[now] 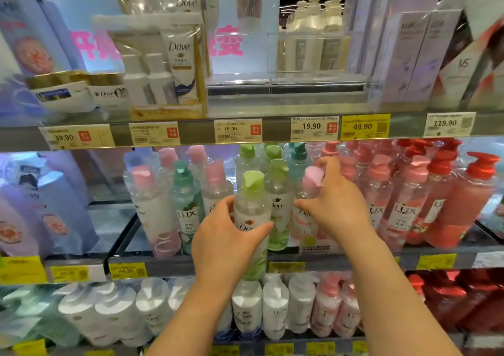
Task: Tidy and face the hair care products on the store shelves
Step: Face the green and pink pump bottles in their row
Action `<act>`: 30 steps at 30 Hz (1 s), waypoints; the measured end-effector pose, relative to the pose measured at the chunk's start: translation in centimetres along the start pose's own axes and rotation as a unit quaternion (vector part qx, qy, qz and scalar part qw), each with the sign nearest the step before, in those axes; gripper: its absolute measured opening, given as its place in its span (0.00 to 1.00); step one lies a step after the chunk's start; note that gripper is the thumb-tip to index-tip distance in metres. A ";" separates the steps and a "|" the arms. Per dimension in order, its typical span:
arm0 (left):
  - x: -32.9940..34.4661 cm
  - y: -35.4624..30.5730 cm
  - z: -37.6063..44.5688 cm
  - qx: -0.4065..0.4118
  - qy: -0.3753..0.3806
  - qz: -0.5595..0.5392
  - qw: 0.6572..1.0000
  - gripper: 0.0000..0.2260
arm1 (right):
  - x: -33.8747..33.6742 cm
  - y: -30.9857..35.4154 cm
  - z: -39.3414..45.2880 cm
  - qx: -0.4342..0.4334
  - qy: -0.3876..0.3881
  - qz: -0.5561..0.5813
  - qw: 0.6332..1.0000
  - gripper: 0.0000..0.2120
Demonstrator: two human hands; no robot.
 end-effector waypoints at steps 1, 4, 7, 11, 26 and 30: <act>0.0 0.1 0.2 0.002 0.001 -0.002 1.000 0.31 | -0.2 0.1 -0.3 0.005 -0.005 0.006 1.000 0.37; 0.3 0.2 0.6 0.025 0.007 0.007 1.000 0.34 | -1.0 0.2 -1.4 0.023 -0.023 0.043 0.999 0.35; 0.5 0.3 1.0 0.043 0.014 0.007 0.999 0.39 | -2.5 0.7 -2.3 0.028 -0.069 0.098 0.992 0.35; 1.2 0.4 1.7 0.045 0.027 -0.013 0.999 0.38 | -4.6 1.6 -3.0 0.026 -0.119 0.164 0.979 0.34; 2.7 -0.3 2.2 0.139 -0.039 0.047 0.988 0.37 | -4.6 2.0 -4.2 -0.003 -0.045 0.228 0.973 0.32; 2.7 -0.5 2.5 0.146 -0.072 0.105 0.981 0.35 | -4.3 2.0 -3.5 -0.023 -0.031 0.229 0.973 0.33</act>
Point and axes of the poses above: each hand's wrist, its own z-axis towards the middle knuckle, its own x-axis out of the palm, y = z × x, the point moved 2 cm from there along z, towards the middle knuckle, and after that the axes turned 11 degrees about -y, right-handed, at the moved point
